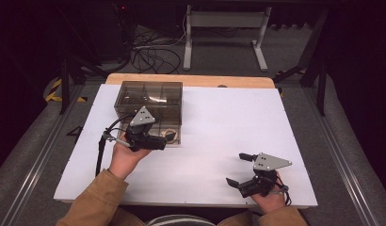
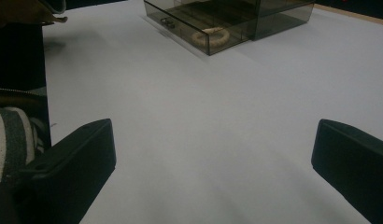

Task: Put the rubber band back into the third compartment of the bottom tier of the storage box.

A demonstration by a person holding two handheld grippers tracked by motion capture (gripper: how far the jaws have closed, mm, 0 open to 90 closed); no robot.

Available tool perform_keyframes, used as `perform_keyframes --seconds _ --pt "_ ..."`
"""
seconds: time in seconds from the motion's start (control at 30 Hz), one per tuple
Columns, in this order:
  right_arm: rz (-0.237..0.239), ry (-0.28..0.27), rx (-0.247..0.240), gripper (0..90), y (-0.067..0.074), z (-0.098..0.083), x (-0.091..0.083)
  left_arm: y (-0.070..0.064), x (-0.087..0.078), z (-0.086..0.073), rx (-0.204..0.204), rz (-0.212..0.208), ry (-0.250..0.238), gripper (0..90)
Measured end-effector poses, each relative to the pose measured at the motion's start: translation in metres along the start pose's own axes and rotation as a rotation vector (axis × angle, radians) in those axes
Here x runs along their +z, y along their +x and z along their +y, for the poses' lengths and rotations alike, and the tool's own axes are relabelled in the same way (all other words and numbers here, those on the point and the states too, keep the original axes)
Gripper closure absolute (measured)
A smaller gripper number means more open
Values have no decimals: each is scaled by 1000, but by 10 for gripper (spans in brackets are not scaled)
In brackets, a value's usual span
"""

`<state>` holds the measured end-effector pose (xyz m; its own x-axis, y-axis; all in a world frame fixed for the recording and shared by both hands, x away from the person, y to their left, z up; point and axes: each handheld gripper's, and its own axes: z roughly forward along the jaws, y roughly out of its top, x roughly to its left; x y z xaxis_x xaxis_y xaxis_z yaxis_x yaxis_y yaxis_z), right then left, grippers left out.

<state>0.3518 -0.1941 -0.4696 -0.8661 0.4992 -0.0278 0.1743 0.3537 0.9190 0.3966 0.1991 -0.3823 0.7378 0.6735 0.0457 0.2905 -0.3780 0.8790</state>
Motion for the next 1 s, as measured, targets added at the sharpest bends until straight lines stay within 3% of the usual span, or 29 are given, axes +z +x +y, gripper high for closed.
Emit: perform_keyframes --seconds 0.27,0.47,0.57,0.67,1.0 --pt "-1 -3 1 3 0 0 -1 -2 -17 -5 10 7 -47 120" --pt "0 -4 1 3 0 0 0 -1 -30 -12 -3 -24 -80 98" --pt "0 -4 2 3 0 0 0 -1 -36 -16 31 8 -73 72" --pt "0 -5 2 4 0 0 0 0 -41 -22 45 14 -77 53" --pt "-1 -3 5 3 0 0 0 2 -58 -44 46 -31 -132 39"
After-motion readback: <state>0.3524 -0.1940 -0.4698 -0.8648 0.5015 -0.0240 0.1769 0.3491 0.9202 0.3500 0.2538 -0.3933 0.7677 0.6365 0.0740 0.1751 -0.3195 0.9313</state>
